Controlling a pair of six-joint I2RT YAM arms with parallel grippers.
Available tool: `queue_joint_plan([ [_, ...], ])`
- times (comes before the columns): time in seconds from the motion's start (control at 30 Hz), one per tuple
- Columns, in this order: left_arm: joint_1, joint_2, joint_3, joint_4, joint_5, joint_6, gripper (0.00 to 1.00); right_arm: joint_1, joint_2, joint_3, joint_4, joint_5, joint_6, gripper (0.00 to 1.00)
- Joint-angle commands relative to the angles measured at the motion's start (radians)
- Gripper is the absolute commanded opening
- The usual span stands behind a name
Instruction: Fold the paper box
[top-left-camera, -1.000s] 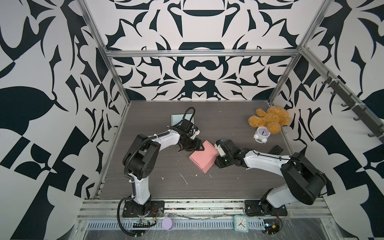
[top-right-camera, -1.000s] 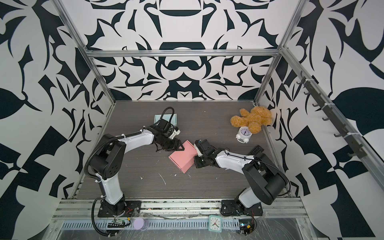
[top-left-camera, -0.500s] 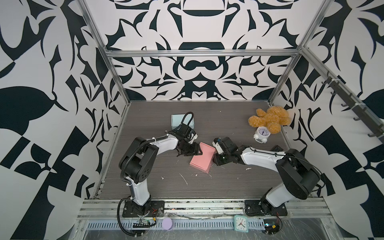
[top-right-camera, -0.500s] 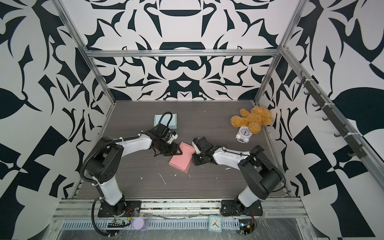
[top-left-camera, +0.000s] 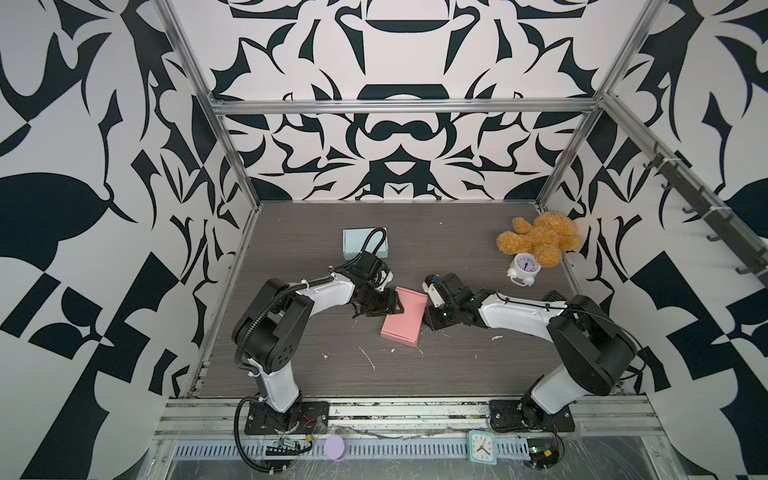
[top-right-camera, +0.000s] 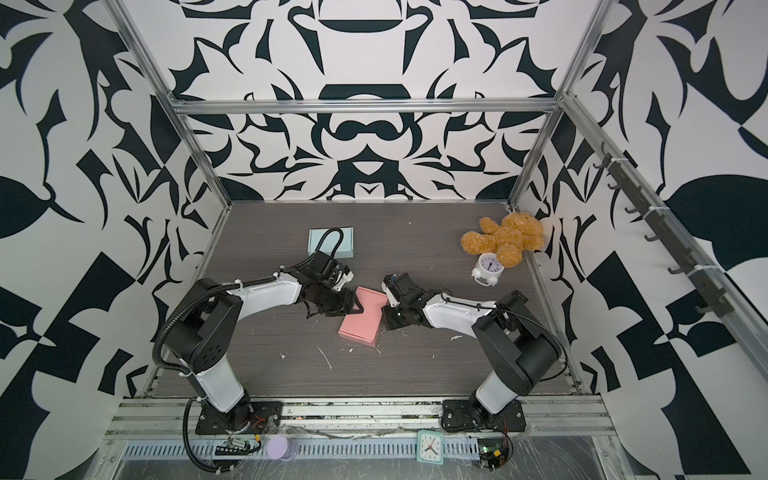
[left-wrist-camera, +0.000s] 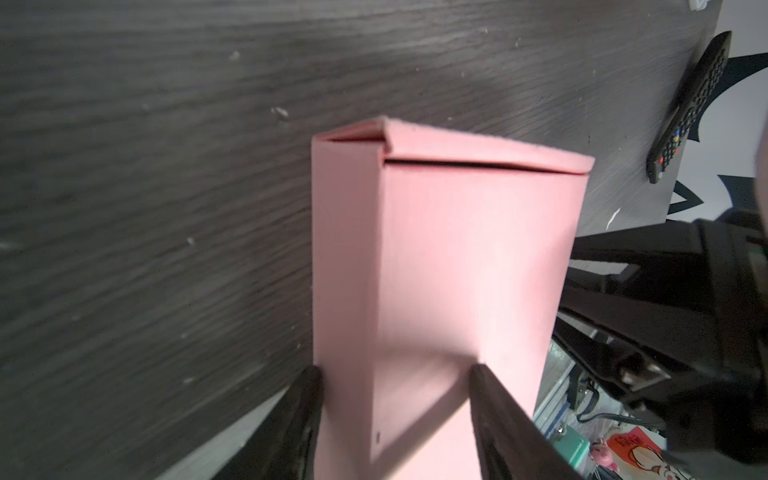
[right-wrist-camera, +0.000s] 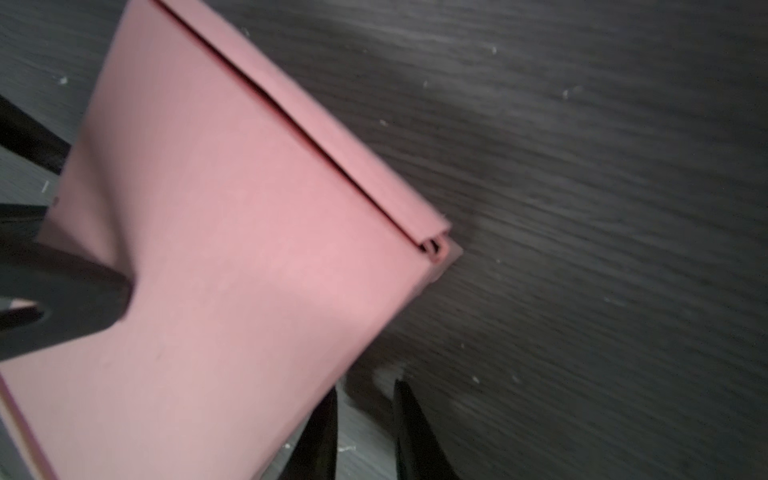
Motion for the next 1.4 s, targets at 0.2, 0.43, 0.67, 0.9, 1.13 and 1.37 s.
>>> queue_joint_plan([
  [0.2, 0.005, -0.005, -0.017, 0.05, 0.076, 0.001, 0.61, 0.033, -0.068, -0.025, 0.081, -0.038, 0.003, 0.3],
  [0.43, 0.033, -0.016, 0.016, 0.003, 0.032, 0.039, 0.66, 0.033, -0.109, -0.06, 0.027, -0.001, 0.004, 0.36],
  [0.67, 0.053, -0.1, 0.02, -0.088, -0.066, 0.079, 0.74, 0.033, -0.185, -0.054, -0.073, 0.055, 0.004, 0.54],
  [0.9, 0.052, -0.271, -0.035, -0.186, -0.146, 0.081, 0.91, 0.033, -0.277, 0.013, -0.209, 0.115, -0.035, 0.73],
  [1.13, -0.007, -0.464, -0.126, -0.239, -0.146, 0.046, 0.99, 0.014, -0.237, 0.171, -0.297, 0.107, -0.138, 0.85],
  [1.37, -0.15, -0.579, -0.181, -0.238, -0.11, 0.035, 0.99, -0.033, -0.072, 0.32, -0.288, 0.001, -0.194, 0.89],
])
